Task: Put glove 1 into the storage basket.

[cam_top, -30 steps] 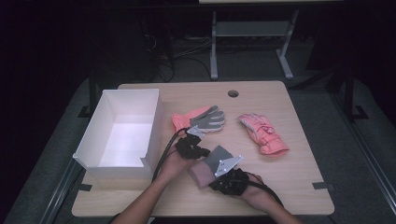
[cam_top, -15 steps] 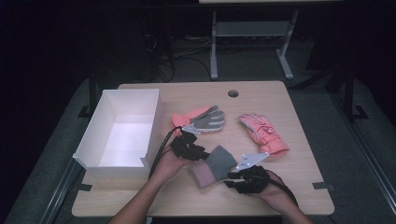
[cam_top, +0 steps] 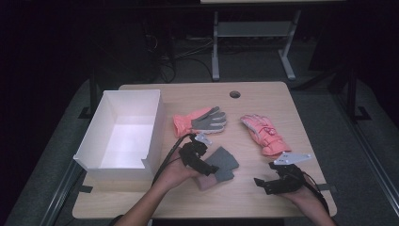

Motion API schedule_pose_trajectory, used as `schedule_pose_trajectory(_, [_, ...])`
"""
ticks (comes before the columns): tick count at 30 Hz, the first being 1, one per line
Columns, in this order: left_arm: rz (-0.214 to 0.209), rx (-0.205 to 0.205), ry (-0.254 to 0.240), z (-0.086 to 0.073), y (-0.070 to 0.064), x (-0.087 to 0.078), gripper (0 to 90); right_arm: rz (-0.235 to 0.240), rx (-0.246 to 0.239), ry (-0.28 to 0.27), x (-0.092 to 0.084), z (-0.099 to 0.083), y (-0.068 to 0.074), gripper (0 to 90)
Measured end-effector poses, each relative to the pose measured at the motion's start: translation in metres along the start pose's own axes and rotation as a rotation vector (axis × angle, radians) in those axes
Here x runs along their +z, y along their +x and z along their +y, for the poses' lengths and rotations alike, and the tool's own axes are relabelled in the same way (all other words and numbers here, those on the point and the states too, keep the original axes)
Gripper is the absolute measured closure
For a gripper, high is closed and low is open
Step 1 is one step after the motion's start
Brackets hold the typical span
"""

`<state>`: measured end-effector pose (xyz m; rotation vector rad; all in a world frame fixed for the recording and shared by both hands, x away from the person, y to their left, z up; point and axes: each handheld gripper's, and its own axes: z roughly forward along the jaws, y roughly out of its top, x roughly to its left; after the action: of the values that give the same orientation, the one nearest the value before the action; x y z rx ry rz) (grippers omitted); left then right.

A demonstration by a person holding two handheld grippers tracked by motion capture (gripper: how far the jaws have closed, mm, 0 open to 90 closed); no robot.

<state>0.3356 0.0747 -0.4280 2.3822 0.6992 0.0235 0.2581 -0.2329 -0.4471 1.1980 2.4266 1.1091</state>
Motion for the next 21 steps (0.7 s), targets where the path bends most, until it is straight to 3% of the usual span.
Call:
schedule_pose_trajectory(3, [0.013,0.019,0.027,0.000,-0.001,0.006,13.3,-0.009,0.039,-0.012,0.001,0.003,-0.008,7.1])
schedule_pose_trajectory(6, [0.021,0.006,0.038,-0.002,0.000,0.016,12.9,-0.011,0.032,-0.004,0.004,0.002,-0.011,6.8])
schedule_pose_trajectory(12, [0.020,0.027,0.072,-0.003,-0.004,0.030,12.8,-0.009,0.037,0.004,0.005,0.001,-0.012,6.8])
schedule_pose_trajectory(21, [0.013,0.037,0.077,-0.006,-0.003,0.033,13.0,-0.014,0.035,0.006,0.006,0.001,-0.011,6.8])
